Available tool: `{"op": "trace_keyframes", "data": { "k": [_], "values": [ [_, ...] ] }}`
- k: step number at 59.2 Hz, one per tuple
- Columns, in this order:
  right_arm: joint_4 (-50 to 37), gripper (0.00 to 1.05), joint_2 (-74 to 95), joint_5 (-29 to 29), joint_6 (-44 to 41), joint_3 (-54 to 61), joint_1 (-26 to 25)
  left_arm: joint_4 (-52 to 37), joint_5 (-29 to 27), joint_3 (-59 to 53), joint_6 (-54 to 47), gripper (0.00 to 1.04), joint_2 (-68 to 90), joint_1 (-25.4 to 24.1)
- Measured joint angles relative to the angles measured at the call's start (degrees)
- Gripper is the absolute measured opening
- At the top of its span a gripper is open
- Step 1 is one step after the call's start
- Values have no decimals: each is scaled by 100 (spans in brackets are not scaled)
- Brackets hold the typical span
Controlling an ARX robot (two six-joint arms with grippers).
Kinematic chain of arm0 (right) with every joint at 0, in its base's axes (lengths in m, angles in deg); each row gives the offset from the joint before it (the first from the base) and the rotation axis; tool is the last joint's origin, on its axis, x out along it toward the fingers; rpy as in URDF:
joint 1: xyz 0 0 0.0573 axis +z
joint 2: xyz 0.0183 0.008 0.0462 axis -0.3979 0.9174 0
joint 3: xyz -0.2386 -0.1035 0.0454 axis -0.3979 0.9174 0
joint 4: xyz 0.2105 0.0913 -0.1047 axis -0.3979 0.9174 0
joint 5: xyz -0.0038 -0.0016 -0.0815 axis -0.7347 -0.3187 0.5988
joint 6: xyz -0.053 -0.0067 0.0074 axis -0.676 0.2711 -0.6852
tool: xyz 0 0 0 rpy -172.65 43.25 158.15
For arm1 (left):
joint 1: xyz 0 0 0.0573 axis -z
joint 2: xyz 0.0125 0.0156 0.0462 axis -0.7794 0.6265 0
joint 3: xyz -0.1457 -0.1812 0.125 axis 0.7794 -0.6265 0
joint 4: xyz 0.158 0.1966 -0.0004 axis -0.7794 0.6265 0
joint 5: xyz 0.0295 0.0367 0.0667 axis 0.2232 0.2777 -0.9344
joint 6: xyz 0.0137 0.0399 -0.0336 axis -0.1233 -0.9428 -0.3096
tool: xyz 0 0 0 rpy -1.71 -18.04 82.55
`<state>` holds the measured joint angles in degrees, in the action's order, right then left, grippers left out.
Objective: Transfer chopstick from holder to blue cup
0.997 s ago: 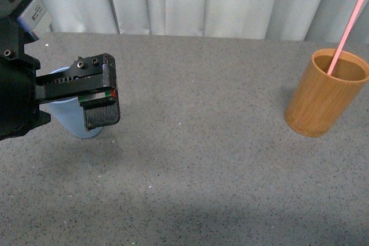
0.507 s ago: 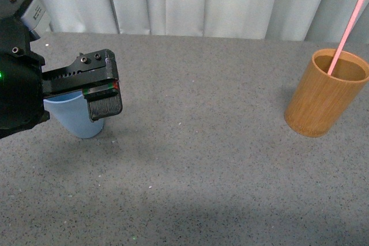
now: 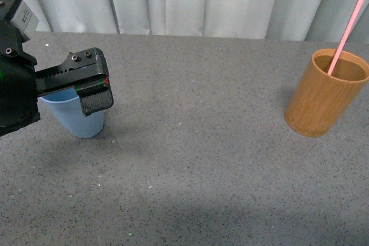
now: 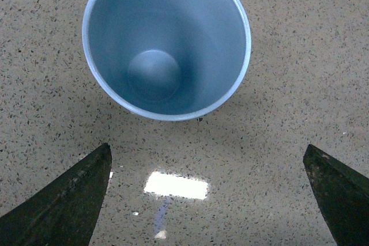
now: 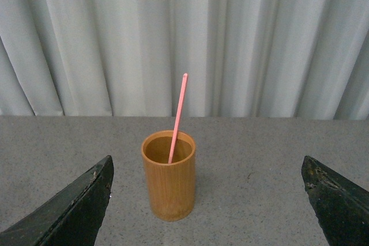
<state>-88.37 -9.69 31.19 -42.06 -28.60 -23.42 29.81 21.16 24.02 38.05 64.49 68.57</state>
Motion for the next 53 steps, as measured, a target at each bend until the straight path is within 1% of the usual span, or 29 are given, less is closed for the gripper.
{"op": "trace_keyframes", "data": {
  "k": [25,30,53],
  "values": [
    [0,95,0,0,-2,0,0,-24,-68,70,295,98,72,-94],
    [0,95,0,0,-2,0,0,-9,-186,125,352,98,87,-127],
    [0,95,0,0,-2,0,0,7,-334,164,463,98,205,-247]
  ]
}}
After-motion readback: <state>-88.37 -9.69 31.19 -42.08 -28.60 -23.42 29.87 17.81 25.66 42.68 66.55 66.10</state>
